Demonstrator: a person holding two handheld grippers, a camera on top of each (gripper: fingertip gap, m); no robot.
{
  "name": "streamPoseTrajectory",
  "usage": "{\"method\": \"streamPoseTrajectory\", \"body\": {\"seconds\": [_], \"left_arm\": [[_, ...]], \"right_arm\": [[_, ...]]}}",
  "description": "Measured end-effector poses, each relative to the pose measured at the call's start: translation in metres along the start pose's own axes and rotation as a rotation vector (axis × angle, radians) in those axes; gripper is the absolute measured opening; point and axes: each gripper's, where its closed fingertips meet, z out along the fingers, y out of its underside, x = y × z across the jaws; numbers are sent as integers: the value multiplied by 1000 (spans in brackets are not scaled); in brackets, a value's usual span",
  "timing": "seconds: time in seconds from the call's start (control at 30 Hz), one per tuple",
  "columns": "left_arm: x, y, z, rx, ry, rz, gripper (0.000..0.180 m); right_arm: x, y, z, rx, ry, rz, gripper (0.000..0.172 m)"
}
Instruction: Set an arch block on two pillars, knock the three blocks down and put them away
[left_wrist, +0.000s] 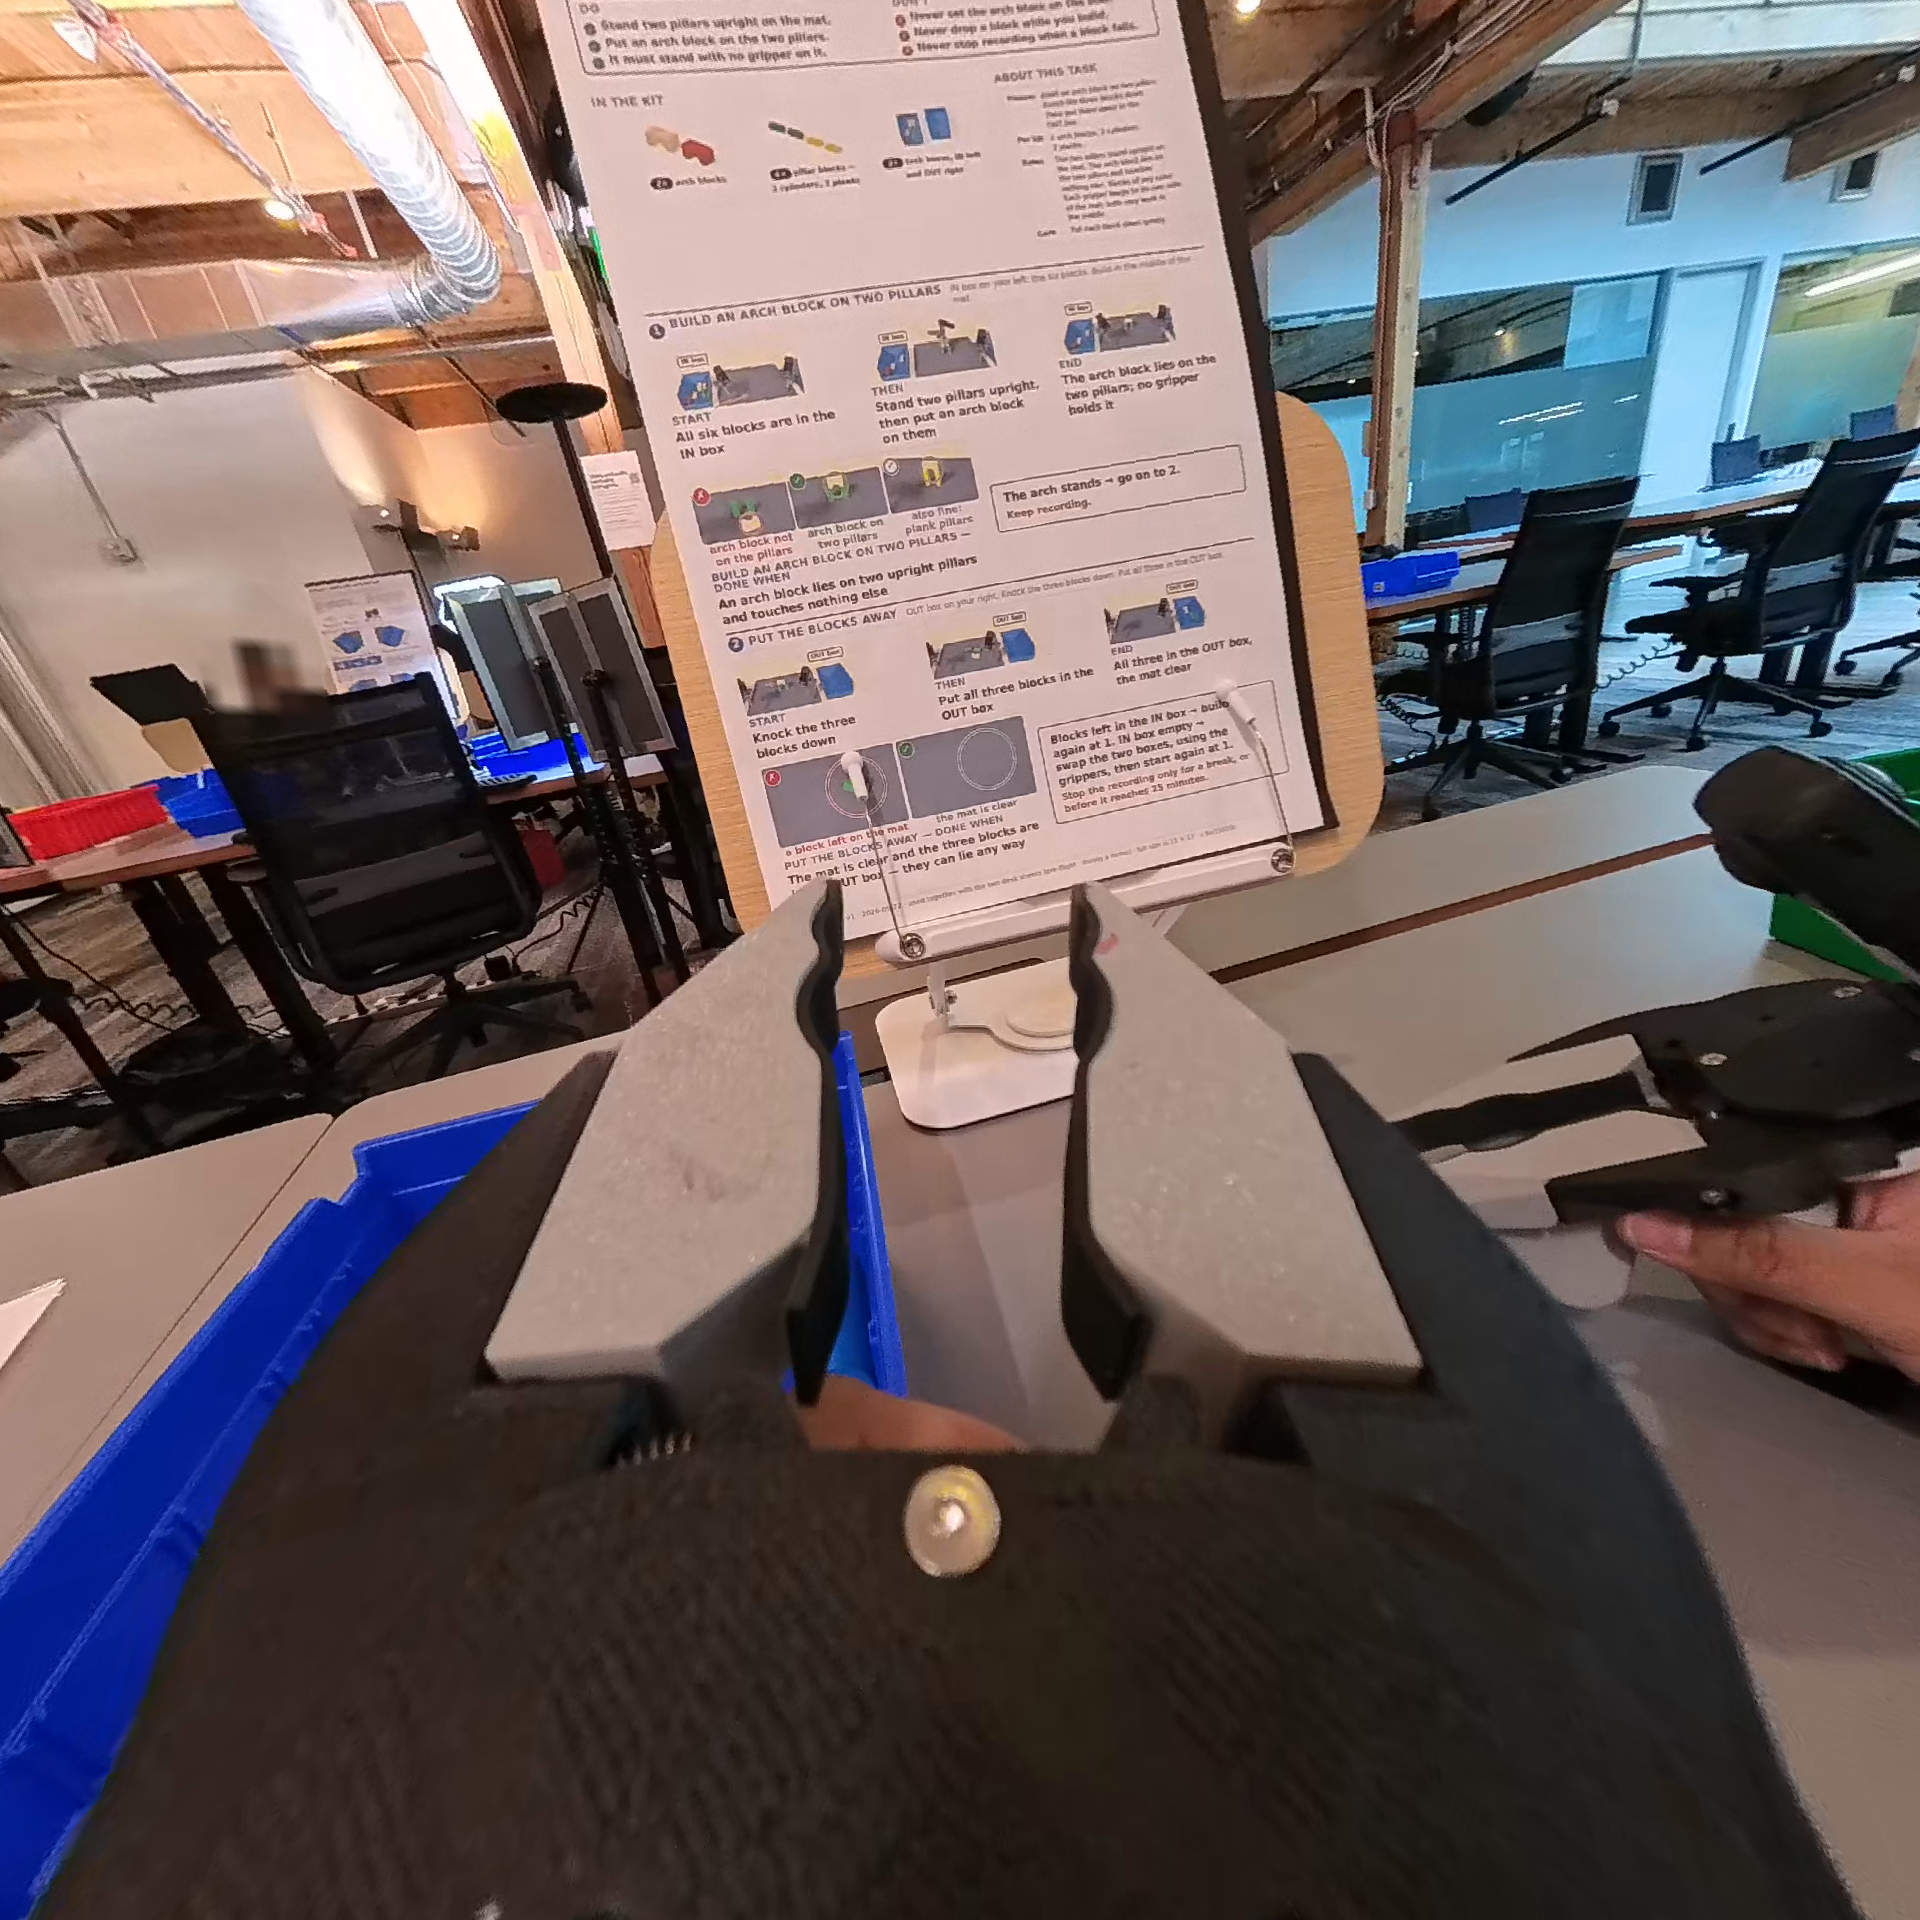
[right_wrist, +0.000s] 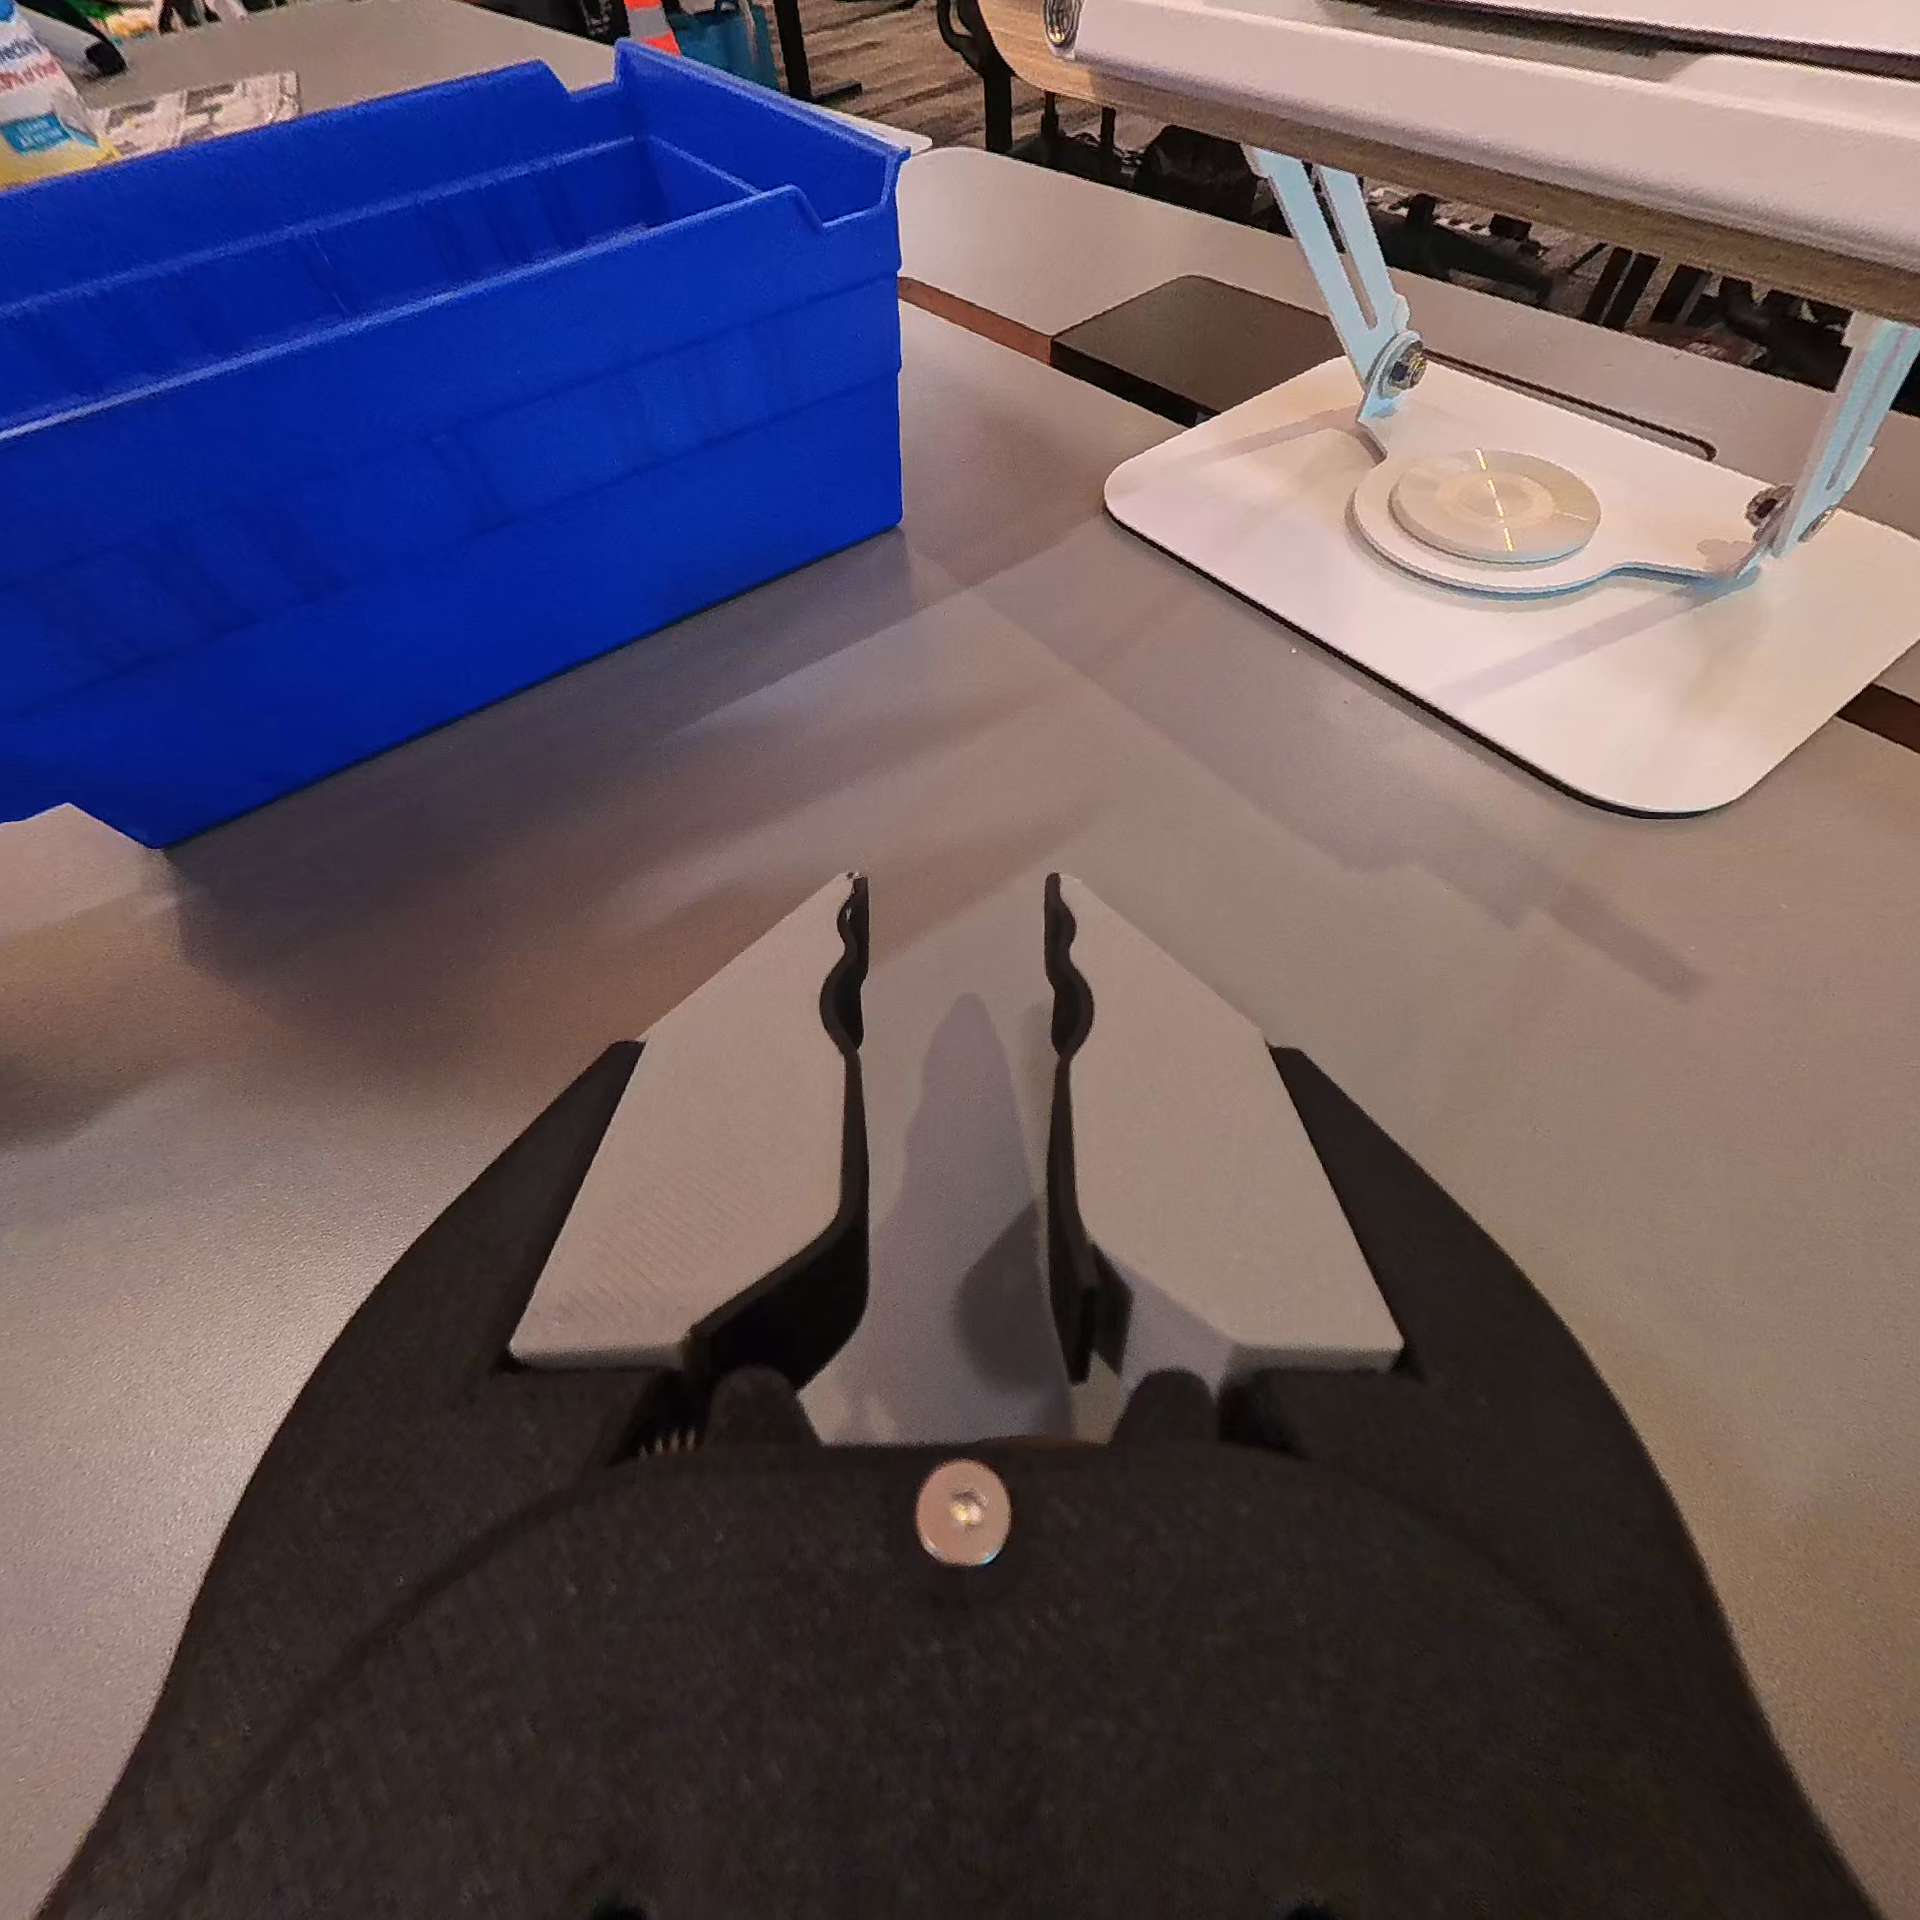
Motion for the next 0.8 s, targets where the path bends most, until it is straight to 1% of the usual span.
{"method": "streamPoseTrajectory", "body": {"seconds": [0.2,0.3,0.4,0.53,0.67,0.8], "left_arm": [[-1,0,0,-2,-2,-7,42],[-8,2,1,-15,1,-56,42],[-27,9,3,-74,-16,-91,48],[-60,10,0,-114,-94,-53,48],[-85,31,7,-199,-114,-88,49],[-108,66,20,-324,-142,-52,49]], "right_arm": [[0,0,0,-1,0,0,31],[0,0,0,2,-1,2,31],[0,-1,-1,4,-7,8,31],[-1,0,0,1,-13,6,31],[-1,-1,-1,4,-11,3,31],[-1,-1,-1,8,-11,4,31]]}}
